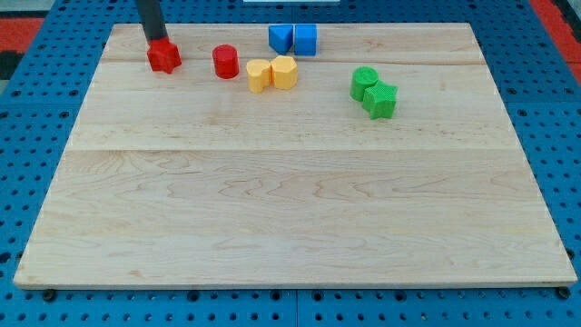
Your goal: Move the red circle into the red star
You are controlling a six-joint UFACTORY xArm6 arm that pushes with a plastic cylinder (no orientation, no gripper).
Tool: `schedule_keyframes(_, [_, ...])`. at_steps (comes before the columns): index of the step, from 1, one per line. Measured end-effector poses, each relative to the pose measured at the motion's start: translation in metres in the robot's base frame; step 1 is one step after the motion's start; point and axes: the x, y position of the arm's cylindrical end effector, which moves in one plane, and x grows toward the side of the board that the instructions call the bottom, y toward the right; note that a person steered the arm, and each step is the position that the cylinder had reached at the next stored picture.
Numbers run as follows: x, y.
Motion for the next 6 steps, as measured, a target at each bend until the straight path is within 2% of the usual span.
schedule_keyframes(1, [-0.001, 0.015])
schedule_keyframes(2, [-0.031, 0.052])
schedule_keyframes(3, [-0.028, 0.108])
schedule_keyframes(4, [-0.005, 0.160])
schedule_keyframes(5, [0.015, 0.159])
schedule_keyframes(6, [0.023, 0.125])
